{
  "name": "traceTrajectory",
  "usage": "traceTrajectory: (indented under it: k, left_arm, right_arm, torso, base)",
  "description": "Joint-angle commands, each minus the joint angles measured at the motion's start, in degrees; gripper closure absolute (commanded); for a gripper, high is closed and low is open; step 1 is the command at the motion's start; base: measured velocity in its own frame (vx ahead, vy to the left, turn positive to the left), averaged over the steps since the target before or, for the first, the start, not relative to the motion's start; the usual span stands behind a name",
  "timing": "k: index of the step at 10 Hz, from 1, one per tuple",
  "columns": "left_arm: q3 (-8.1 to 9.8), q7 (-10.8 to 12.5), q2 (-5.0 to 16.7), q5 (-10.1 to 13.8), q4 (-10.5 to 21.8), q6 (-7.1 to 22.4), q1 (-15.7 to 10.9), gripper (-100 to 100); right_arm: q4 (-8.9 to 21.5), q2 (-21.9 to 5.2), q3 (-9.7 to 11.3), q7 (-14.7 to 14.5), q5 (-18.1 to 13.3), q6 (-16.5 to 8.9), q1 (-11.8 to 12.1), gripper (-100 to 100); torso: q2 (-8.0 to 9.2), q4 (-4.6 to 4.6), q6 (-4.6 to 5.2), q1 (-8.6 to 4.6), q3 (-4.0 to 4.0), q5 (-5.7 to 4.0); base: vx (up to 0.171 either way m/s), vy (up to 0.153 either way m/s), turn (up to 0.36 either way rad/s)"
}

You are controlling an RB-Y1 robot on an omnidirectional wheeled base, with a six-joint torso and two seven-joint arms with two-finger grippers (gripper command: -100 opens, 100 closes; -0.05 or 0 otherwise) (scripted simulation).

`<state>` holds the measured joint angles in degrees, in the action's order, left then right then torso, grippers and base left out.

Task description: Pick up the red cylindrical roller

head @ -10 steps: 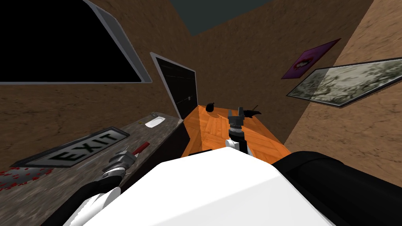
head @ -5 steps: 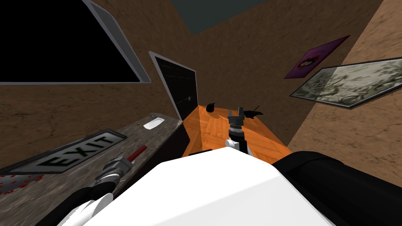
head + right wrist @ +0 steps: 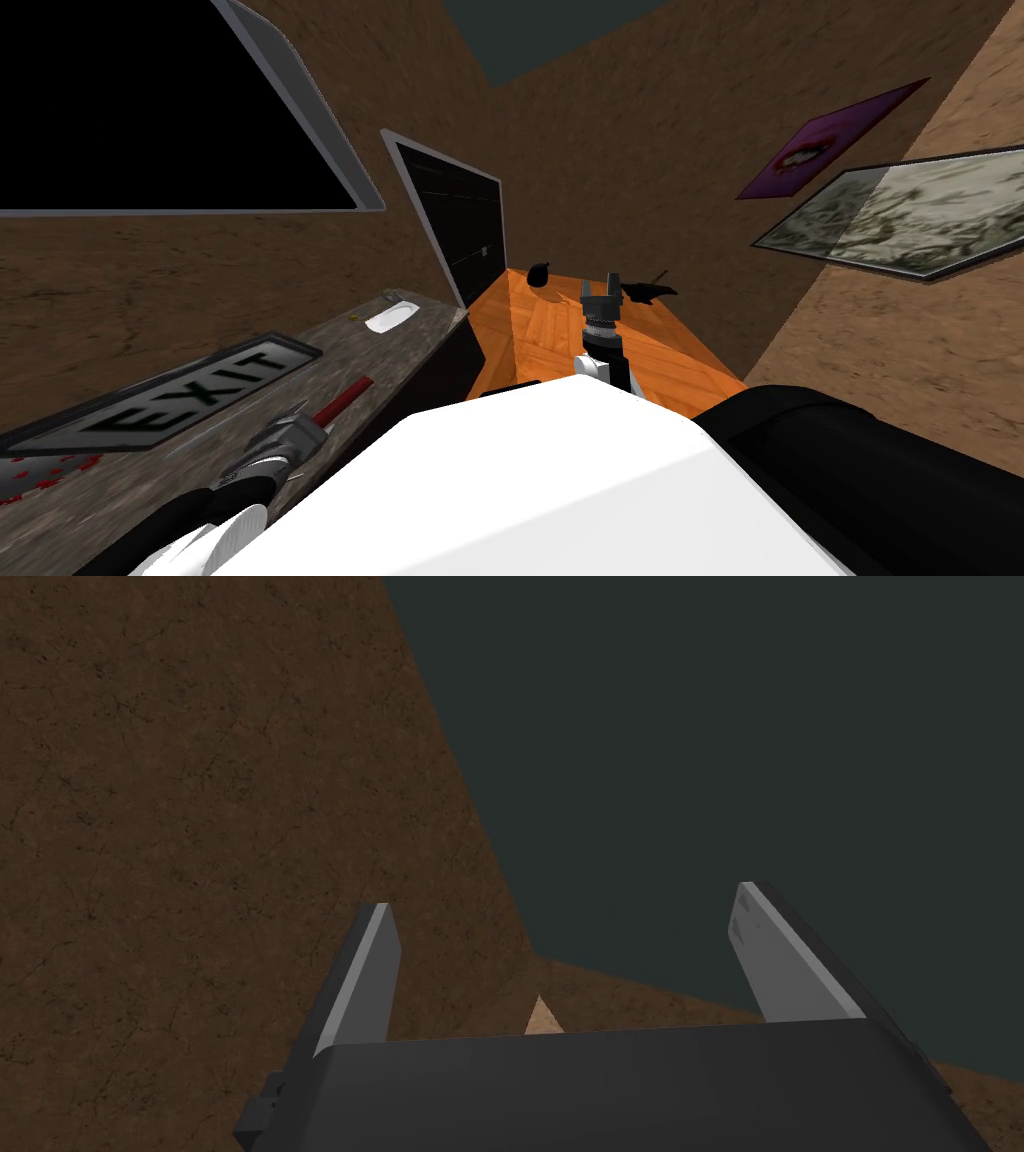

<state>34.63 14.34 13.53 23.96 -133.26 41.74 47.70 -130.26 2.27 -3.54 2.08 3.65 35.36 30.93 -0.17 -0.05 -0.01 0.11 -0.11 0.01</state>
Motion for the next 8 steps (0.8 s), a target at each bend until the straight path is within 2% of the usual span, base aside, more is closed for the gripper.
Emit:
traceTrajectory:
  k: [1,2,3,5,6,8]
  left_arm:
    - [0.47,0.20,0.25,0.35,0.30,1.90,-0.02,-100]
    - [1.33,0.54,0.70,0.92,0.56,4.18,-0.01,-100]
    - [1.33,0.54,0.70,0.92,0.56,4.34,-0.01,-100]
    - [2.77,1.06,1.69,1.83,1.13,8.00,-0.13,-100]
    - [2.77,1.06,1.69,1.83,1.13,8.77,-0.13,-100]
    - [3.82,1.41,2.67,2.50,1.81,12.44,-0.40,-100]
  right_arm:
    - [0.00,0.00,0.00,0.00,0.00,0.00,0.00,0]
    - [0.00,0.00,0.00,0.00,0.00,0.00,0.00,0]
    - [0.00,0.00,0.00,0.00,0.00,0.00,0.00,0]
    - [0.00,0.00,0.00,0.00,0.00,0.00,0.00,0]
    - [0.00,0.00,0.00,0.00,0.00,0.00,0.00,0]
    - [0.00,0.00,0.00,0.00,0.00,0.00,0.00,0]
  torso:
    - [0.00,0.00,0.00,0.00,0.00,0.00]
    - [0.04,0.00,0.01,0.00,0.02,0.00]
    - [0.05,0.01,0.00,0.02,0.03,0.01]
    - [0.07,0.01,0.00,0.03,0.04,0.01]
    - [0.03,0.01,0.00,0.07,0.02,0.02]
    - [0.02,0.00,0.01,0.11,0.01,0.03]
  base:
    - [0.051,0.023,0.019]
    - [0.053,0.030,0.044]
    - [0.044,0.023,0.023]
    - [0.055,0.037,0.065]
    - [0.052,0.043,0.024]
    - [0.061,0.060,0.072]
